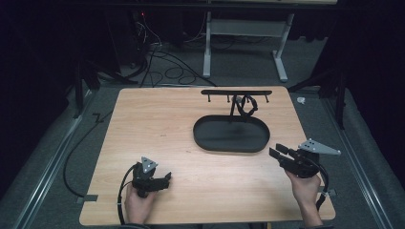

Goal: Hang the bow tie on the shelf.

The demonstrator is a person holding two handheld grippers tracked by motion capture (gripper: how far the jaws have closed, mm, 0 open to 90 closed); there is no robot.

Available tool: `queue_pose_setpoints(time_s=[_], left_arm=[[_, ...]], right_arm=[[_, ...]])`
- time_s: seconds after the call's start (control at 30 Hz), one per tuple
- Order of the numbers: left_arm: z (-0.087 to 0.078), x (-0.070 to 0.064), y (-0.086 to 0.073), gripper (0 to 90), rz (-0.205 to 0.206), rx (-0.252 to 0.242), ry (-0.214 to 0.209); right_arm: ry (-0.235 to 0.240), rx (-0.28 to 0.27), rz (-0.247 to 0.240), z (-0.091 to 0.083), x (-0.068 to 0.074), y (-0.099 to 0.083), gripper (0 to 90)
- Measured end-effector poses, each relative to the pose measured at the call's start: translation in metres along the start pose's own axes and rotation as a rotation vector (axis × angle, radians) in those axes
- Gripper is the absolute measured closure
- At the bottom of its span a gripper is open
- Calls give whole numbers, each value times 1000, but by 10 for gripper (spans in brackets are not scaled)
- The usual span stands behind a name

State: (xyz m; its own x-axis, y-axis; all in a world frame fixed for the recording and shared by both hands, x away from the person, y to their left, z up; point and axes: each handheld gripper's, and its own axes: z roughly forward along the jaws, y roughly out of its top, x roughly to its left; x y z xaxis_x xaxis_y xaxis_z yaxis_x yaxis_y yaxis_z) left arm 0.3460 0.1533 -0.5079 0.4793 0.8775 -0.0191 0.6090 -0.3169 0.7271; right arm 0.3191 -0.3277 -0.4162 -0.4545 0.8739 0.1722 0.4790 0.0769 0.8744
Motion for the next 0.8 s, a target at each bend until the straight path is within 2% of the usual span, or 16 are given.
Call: queue_pose_setpoints(time_s=[0.8], left_arm=[[0, 0, 0, 153, 0, 0, 0]], right_arm=[[51, 36, 20, 18, 12, -21, 618]])
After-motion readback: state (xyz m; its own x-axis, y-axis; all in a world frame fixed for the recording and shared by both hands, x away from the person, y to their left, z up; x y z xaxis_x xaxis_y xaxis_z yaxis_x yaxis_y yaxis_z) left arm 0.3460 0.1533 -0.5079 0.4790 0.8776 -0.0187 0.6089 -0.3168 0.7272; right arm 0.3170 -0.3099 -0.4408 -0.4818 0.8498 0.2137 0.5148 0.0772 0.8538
